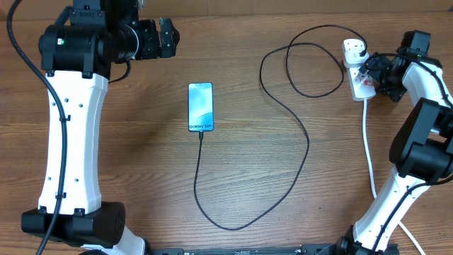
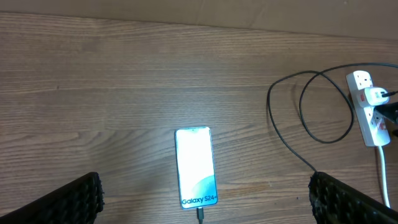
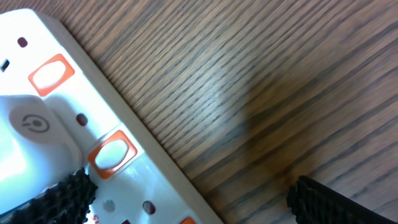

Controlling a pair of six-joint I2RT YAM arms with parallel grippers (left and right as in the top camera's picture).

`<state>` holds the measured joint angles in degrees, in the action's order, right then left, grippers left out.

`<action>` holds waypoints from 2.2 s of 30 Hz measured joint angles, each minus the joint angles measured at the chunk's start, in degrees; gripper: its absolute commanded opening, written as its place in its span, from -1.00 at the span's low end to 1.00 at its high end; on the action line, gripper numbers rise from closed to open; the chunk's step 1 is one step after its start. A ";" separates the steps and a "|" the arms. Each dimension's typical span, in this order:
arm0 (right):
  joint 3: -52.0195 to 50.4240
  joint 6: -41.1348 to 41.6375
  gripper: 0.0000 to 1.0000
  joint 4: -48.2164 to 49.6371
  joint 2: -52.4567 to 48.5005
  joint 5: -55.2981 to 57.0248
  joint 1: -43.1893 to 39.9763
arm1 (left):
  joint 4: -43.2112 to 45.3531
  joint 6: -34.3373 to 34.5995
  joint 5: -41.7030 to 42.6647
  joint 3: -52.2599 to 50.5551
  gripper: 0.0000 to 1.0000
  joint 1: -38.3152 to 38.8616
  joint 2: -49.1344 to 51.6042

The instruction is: Plug charger to phone and switch on socket

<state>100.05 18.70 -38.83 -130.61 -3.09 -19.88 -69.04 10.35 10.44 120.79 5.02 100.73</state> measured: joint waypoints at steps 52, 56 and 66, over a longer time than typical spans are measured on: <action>6.12 -0.52 1.00 -3.19 -3.19 -2.95 -2.03 | 0.00 0.00 0.00 0.00 1.00 0.00 0.00; 6.12 -0.50 1.00 -3.19 -3.21 -3.06 -2.05 | 0.00 0.00 0.00 0.00 1.00 0.00 0.00; 6.14 -0.50 1.00 -3.37 -3.41 -4.20 -2.16 | 0.00 0.00 0.00 0.00 0.99 0.00 0.00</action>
<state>106.19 18.20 -42.19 -134.02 -7.29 -22.04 -69.04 10.35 10.44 120.79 5.02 100.73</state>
